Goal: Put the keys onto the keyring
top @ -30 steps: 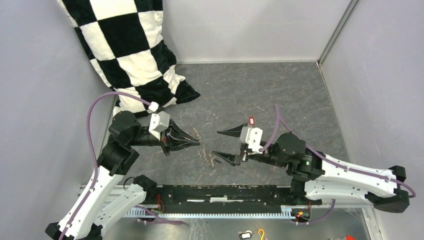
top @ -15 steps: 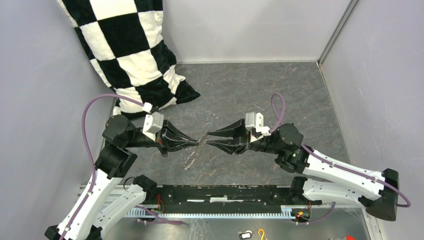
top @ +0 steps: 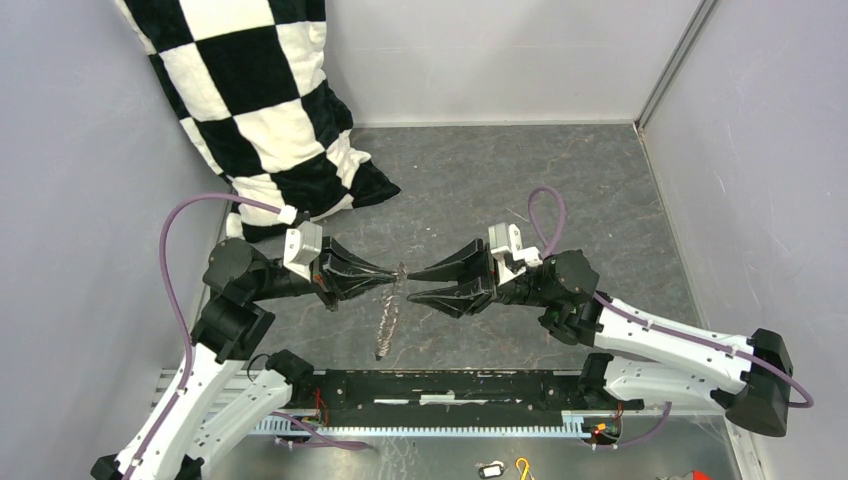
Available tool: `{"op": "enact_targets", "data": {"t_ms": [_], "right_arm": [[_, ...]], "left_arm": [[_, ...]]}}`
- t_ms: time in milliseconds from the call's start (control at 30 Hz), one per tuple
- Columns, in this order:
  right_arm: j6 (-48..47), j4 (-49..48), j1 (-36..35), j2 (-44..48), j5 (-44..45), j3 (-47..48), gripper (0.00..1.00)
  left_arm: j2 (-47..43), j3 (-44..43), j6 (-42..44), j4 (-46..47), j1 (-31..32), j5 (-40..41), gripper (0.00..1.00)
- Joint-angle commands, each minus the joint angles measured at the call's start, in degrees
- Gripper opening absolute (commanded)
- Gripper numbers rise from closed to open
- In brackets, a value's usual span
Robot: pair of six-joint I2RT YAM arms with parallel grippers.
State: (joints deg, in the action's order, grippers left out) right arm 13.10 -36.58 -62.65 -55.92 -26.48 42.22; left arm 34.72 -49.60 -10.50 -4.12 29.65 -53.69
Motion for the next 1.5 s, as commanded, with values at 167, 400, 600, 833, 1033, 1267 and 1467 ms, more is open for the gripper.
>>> {"op": "enact_targets", "data": {"t_ms": [167, 400, 600, 833, 1033, 1267, 1467], "right_arm": [[3.59, -6.27, 0.10, -3.34, 0.82, 0.32, 0.42], [3.23, -5.69, 0.09, -3.60, 2.75, 0.15, 0.41], [3.83, -6.25, 0.12, -4.20, 2.51, 0.15, 0.39], [1.32, -1.44, 0.05, -0.87, 1.87, 0.17, 0.38], [1.52, 0.52, 0.25, -1.04, -0.93, 1.76, 0.38], [3.96, -2.09, 0.27, -4.03, -3.40, 2.81, 0.32], [6.43, -4.49, 0.33, -6.51, -3.05, 3.40, 0.27]], "left_arm": [[-0.75, 1.34, -4.23, 6.72, -0.12, 1.26, 0.02], [-1.34, 1.91, -3.27, 7.33, -0.11, -4.26, 0.02], [-1.89, 2.49, -2.38, 7.37, -0.09, -5.96, 0.02], [-2.60, 2.57, -0.84, 6.19, -0.12, -4.78, 0.02], [-2.55, 2.71, -0.61, 6.15, -0.07, -6.31, 0.02], [-3.16, 3.01, -0.07, 6.14, -0.12, -3.76, 0.02], [-3.35, 3.99, 0.03, 6.19, -0.11, -3.93, 0.02]]}}
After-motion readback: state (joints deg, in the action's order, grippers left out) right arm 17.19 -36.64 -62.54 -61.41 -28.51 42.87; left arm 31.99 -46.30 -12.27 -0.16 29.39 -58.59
